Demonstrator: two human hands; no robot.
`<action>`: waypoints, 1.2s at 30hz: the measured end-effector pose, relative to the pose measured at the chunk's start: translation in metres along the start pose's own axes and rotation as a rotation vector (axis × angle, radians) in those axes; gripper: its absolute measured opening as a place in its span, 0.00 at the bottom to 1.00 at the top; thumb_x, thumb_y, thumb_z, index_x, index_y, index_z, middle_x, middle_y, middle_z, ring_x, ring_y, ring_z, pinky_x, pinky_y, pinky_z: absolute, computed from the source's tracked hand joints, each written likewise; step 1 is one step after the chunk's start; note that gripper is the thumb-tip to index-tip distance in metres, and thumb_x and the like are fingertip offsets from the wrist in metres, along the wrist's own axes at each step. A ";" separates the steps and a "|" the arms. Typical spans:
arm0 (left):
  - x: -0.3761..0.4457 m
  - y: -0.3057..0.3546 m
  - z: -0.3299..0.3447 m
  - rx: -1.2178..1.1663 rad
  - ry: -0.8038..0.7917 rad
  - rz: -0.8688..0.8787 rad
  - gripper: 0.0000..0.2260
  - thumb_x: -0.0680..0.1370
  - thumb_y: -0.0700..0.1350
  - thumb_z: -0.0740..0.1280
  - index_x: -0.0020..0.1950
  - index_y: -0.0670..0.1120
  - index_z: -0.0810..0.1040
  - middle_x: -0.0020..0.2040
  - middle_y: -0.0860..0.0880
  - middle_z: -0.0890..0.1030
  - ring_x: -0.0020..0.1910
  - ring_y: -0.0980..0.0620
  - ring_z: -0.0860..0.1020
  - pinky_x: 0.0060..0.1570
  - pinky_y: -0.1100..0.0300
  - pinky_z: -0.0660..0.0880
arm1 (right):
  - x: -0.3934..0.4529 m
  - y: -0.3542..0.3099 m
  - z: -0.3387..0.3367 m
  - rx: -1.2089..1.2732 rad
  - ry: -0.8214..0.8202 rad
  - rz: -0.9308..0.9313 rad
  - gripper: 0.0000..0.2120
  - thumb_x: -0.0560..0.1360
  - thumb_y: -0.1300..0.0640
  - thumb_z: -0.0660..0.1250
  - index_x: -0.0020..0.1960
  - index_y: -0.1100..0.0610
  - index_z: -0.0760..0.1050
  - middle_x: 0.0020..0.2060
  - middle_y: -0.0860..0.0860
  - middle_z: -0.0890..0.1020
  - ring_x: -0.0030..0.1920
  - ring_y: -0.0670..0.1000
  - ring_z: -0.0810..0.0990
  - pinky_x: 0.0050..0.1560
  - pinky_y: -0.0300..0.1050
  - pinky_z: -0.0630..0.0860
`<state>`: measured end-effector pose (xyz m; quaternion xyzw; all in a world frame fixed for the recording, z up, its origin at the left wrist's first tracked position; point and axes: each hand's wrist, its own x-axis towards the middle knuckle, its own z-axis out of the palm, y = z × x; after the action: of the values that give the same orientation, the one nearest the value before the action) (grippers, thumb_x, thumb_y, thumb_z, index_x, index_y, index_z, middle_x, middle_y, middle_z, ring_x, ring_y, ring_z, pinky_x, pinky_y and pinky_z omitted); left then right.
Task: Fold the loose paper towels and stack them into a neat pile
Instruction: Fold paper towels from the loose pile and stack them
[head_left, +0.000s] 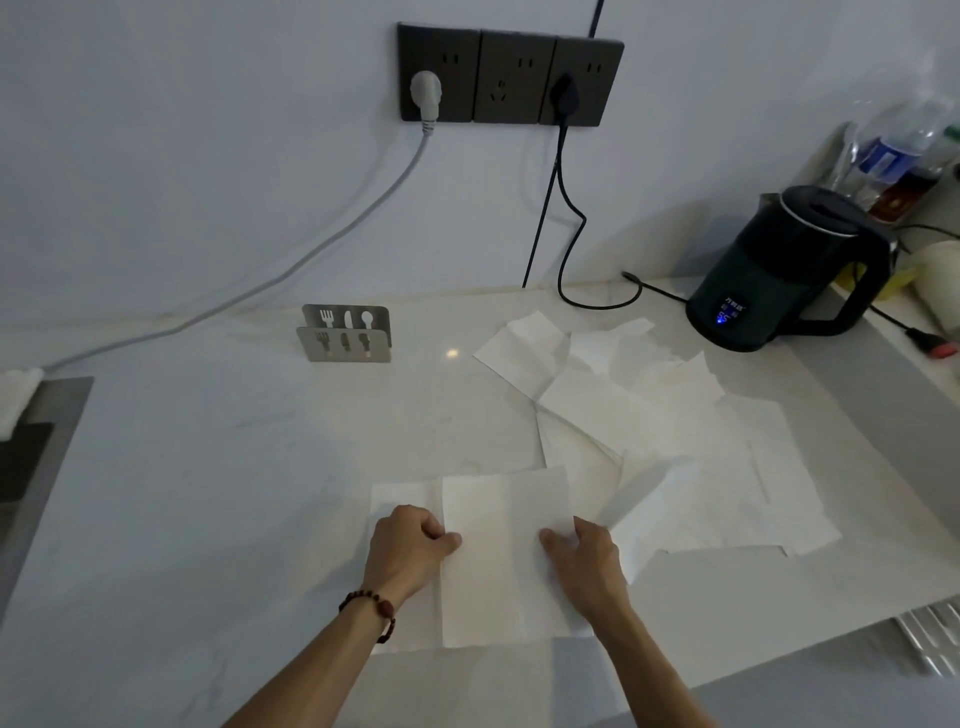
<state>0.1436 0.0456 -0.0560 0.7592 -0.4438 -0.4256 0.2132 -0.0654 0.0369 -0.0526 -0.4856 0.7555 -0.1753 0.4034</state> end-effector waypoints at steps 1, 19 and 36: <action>0.000 0.000 0.000 0.000 0.001 0.000 0.10 0.71 0.46 0.76 0.34 0.43 0.80 0.33 0.51 0.81 0.32 0.52 0.79 0.38 0.54 0.80 | 0.000 -0.001 0.000 -0.007 0.005 -0.004 0.10 0.76 0.51 0.65 0.51 0.57 0.79 0.43 0.51 0.82 0.46 0.55 0.79 0.45 0.46 0.74; -0.007 -0.024 -0.039 0.338 0.276 0.034 0.11 0.77 0.56 0.66 0.40 0.51 0.74 0.34 0.56 0.78 0.33 0.57 0.76 0.33 0.61 0.74 | -0.006 0.007 0.037 -0.932 -0.112 -0.823 0.33 0.72 0.32 0.57 0.72 0.47 0.66 0.72 0.50 0.70 0.72 0.55 0.68 0.70 0.55 0.62; -0.001 -0.009 -0.065 0.046 0.092 -0.016 0.06 0.76 0.48 0.68 0.44 0.47 0.75 0.40 0.49 0.81 0.37 0.53 0.77 0.35 0.61 0.72 | 0.001 -0.018 0.057 -0.856 -0.271 -0.817 0.38 0.71 0.31 0.40 0.78 0.44 0.47 0.79 0.48 0.42 0.78 0.54 0.38 0.70 0.51 0.30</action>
<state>0.2021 0.0475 -0.0267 0.7862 -0.4372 -0.3816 0.2124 -0.0106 0.0347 -0.0762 -0.8734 0.4533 0.0667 0.1650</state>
